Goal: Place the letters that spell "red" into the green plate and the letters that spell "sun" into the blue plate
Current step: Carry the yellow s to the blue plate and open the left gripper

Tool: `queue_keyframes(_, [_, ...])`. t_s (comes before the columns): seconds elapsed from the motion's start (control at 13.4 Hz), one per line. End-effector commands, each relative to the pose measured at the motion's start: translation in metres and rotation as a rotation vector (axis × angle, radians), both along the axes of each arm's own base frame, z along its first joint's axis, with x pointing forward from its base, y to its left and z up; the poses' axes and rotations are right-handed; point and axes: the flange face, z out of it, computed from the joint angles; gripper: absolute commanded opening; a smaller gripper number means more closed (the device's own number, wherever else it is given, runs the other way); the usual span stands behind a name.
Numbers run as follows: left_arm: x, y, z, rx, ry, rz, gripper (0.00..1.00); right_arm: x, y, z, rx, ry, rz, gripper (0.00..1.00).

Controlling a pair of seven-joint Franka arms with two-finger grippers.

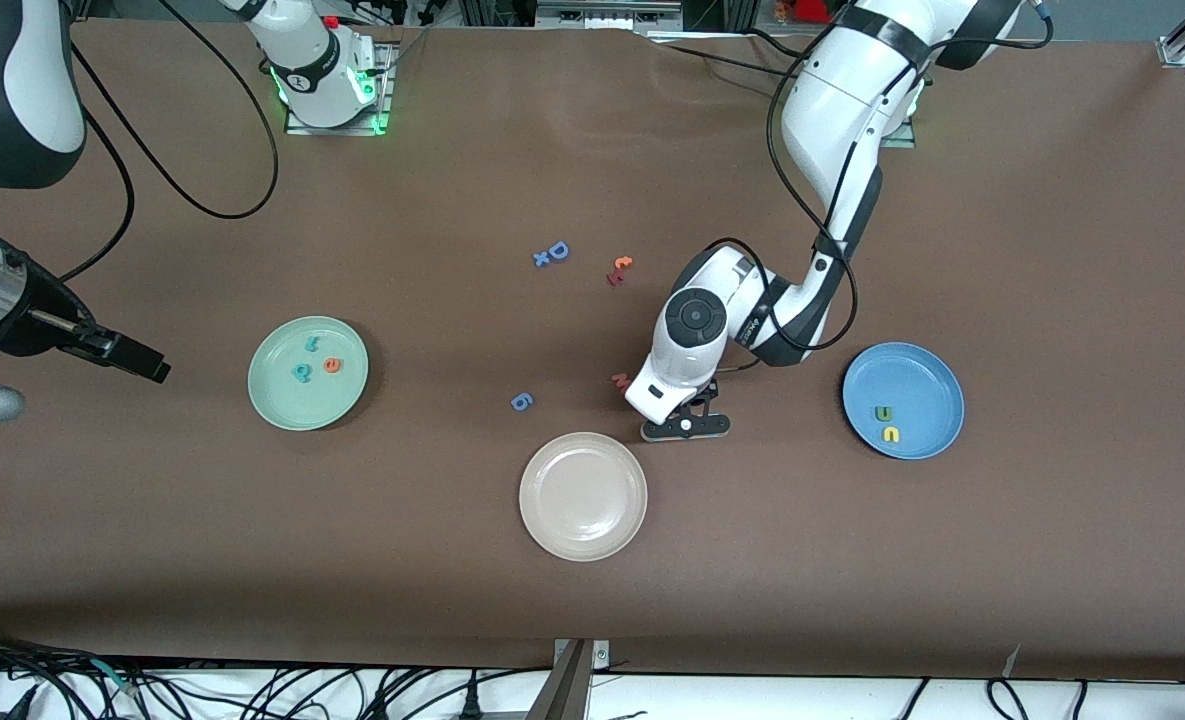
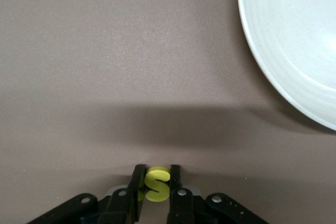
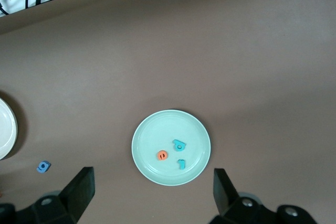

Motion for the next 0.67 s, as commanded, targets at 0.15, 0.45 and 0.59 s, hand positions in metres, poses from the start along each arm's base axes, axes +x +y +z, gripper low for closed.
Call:
queue_keyframes(0.15, [0.006, 0.006, -0.004, 0.035, -0.016, -0.006, 0.12, -0.013, -0.002, 0.019, -0.006, -0.019, 0.0, 1.0])
queue_keyframes(0.45, [0.019, 0.028, 0.015, 0.073, 0.02, -0.064, 0.05, -0.02, 0.002, 0.028, -0.003, -0.015, 0.004, 1.0])
queue_keyframes(0.59, [0.029, 0.052, 0.027, 0.101, 0.059, -0.079, 0.05, -0.02, 0.001, 0.028, -0.009, -0.014, 0.001, 1.0])
